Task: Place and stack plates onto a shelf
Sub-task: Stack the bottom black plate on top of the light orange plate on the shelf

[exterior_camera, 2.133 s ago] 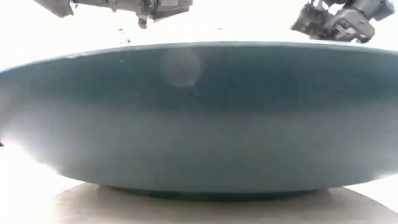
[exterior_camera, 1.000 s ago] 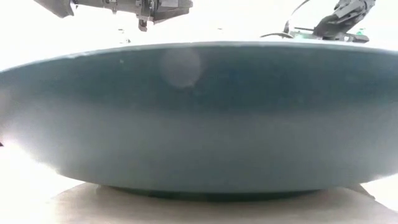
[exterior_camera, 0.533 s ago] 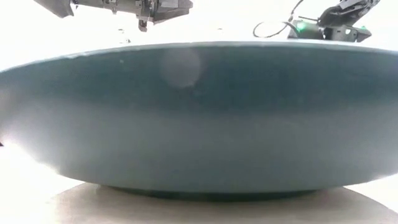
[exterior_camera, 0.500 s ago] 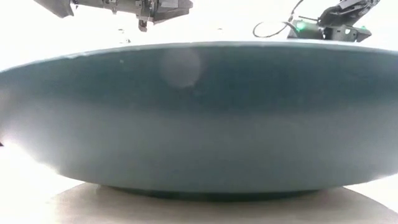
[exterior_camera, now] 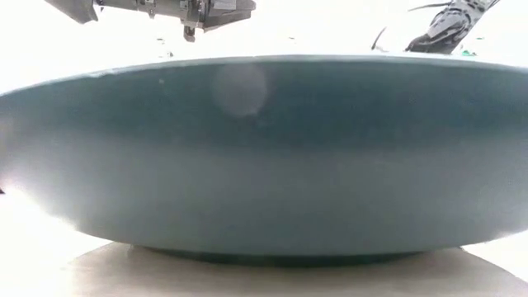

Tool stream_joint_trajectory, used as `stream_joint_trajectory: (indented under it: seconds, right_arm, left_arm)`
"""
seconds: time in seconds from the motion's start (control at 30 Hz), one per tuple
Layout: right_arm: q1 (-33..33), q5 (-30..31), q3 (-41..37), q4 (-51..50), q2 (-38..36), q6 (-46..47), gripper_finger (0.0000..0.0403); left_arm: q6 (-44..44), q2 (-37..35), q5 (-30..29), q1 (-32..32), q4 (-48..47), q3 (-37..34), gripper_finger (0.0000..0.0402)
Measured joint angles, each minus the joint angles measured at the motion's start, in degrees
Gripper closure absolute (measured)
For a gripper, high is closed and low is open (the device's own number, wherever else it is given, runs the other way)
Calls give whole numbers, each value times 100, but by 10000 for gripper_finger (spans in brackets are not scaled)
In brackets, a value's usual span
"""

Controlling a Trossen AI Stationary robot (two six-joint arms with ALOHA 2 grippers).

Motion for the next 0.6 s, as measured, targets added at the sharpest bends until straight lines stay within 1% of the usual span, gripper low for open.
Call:
stream_joint_trajectory:
  seconds: [0.07,0.13,0.27,0.3,0.4,0.5,0.6]
  right_arm:
    - [2,-13,0,-72,29,63,275]
    - [4,-78,0,-185,29,66,301]
    - [4,-185,4,-407,-37,43,376]
    - [4,-212,7,-411,-86,38,387]
    - [17,-264,9,-409,-290,27,391]
    - [17,-447,63,-441,-639,4,398]
    - [17,-468,364,-719,-1013,138,402]
  left_arm:
    - [1,0,-1,0,1,0,279]
    - [1,0,-2,0,0,0,279]
    - [0,0,0,0,2,0,279]
    - [-1,0,-1,0,2,0,279]
    - [-2,0,0,0,4,0,279]
    - [-23,0,0,0,4,0,279]
    - [-23,0,0,0,7,0,279]
